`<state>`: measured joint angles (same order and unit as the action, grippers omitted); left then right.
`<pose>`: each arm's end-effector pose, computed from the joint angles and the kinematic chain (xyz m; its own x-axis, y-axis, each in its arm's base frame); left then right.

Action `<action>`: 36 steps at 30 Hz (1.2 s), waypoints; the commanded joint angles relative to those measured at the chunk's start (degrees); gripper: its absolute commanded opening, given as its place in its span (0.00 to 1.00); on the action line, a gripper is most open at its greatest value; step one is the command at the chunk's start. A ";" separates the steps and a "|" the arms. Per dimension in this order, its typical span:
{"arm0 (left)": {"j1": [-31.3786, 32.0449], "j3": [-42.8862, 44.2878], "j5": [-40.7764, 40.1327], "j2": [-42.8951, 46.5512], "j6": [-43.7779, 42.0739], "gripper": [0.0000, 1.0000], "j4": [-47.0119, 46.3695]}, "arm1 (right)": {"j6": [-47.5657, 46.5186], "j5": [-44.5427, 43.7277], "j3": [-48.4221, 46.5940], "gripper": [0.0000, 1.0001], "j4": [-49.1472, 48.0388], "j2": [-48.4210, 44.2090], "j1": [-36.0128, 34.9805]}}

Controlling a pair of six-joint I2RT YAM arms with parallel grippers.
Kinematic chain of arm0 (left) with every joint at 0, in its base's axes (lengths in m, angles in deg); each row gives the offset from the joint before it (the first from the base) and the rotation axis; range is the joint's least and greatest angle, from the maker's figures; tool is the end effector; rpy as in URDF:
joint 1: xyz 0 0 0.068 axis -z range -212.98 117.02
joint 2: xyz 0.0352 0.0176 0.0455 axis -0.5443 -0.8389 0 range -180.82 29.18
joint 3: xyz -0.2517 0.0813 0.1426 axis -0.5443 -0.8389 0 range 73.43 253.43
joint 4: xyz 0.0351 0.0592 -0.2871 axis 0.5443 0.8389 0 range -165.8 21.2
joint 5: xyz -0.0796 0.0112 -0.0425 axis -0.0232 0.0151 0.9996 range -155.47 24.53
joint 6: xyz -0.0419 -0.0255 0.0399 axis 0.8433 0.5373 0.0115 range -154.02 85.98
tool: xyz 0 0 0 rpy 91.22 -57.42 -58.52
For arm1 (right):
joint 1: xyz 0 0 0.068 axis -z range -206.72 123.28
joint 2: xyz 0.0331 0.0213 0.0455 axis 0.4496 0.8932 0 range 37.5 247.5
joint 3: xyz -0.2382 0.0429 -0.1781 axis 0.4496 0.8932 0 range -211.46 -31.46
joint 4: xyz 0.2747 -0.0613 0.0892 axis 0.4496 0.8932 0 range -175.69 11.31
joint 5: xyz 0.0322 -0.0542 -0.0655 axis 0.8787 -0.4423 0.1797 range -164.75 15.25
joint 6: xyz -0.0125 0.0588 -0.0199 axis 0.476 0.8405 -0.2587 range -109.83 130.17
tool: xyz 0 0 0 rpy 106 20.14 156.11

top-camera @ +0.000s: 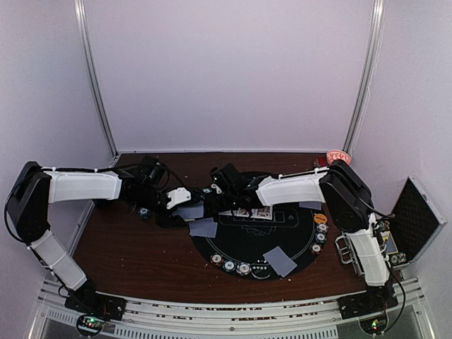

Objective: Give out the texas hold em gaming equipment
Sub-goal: Move the all-in button to the small blind area.

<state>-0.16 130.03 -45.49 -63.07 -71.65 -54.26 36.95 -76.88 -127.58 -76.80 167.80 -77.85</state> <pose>0.2930 -0.2087 0.1903 -0.1534 0.7818 -0.6044 0.9579 0.2679 0.1033 0.3558 0.4384 0.1447 -0.7255 -0.1824 -0.6636 -0.4862 0.8183 0.3066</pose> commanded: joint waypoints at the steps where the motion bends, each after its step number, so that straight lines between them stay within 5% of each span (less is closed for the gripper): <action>1: -0.27 1.39 1.41 0.94 -0.22 0.61 -0.30 | 1.29 -0.55 -1.56 0.50 -2.47 0.63 -0.55; 36: -0.29 1.51 1.90 0.31 -0.08 0.61 -0.44 | 2.83 -3.52 -5.95 0.52 -1.86 6.40 -0.77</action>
<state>-0.16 130.08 -44.96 -63.07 -71.65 -54.28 39.12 -78.11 -131.73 -79.06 172.65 -78.47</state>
